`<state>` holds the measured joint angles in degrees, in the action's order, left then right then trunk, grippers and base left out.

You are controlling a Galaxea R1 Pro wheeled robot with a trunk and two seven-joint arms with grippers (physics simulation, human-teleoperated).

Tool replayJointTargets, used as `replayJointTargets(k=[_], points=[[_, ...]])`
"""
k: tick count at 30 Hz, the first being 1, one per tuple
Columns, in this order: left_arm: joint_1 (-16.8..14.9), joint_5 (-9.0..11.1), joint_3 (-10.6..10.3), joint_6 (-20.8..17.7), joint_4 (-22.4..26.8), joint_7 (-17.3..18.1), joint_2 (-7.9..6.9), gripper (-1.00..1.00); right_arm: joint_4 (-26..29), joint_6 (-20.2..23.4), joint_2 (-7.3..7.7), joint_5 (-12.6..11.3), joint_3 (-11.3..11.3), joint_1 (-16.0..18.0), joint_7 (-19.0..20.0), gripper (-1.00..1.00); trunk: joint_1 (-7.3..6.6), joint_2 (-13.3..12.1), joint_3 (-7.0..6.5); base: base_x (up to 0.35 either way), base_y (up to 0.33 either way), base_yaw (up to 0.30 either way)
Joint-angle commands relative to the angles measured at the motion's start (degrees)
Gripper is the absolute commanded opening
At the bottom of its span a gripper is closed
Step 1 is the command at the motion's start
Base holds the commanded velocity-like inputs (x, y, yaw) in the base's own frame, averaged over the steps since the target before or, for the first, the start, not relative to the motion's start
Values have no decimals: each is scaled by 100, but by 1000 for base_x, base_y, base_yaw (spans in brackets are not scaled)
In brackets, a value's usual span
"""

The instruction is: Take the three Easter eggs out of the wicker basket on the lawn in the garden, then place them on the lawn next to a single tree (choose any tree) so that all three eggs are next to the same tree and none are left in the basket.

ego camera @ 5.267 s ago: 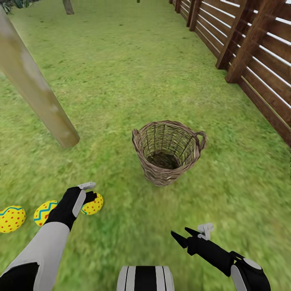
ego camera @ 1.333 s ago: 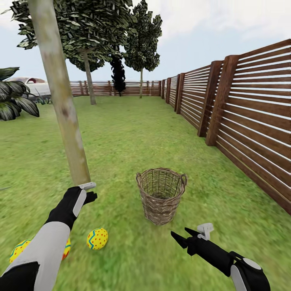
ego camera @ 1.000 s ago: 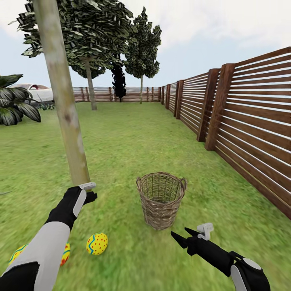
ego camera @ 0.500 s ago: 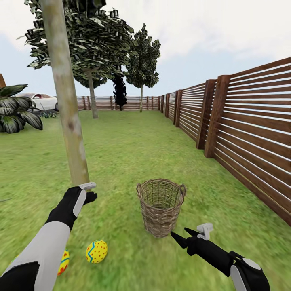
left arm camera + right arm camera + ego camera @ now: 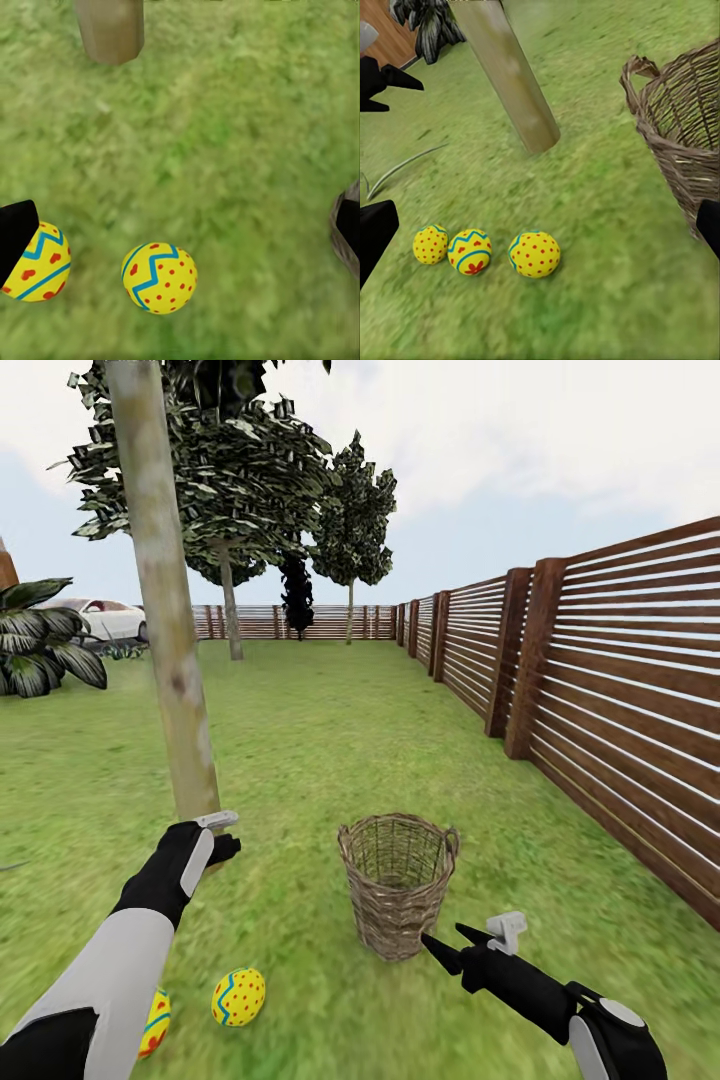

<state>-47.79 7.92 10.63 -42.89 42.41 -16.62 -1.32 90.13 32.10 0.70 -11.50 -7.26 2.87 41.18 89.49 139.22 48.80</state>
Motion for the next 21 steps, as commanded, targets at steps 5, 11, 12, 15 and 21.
replayJointTargets(k=[5, 11, 12, 15, 21], points=[[-2, 61, 0, -18, 6, -43, 3, 100, -3, 42, 0, -35, 0, 5, 4, 100, -112, -199, -84, 0, 0, 0], [-2, 61, 0, -18, 4, -43, 4, 100, -4, 42, 0, -36, -1, 10, 4, 100, -243, -440, -192, 0, 0, 0], [-2, 61, 0, -18, 4, -43, 4, 100, -4, 42, 0, -36, 1, 11, 4, 100, -265, -480, -209, 0, 0, 0], [-2, 61, 0, -18, 4, -43, 1, 100, -4, 42, 0, -36, 0, 12, 4, 100, -331, -600, -263, 0, 0, 0], [-2, 61, 0, -18, 4, -43, 2, 100, -11, 42, 0, -37, 2, 12, 3, 100, -463, -841, -371, 0, 0, 0]])
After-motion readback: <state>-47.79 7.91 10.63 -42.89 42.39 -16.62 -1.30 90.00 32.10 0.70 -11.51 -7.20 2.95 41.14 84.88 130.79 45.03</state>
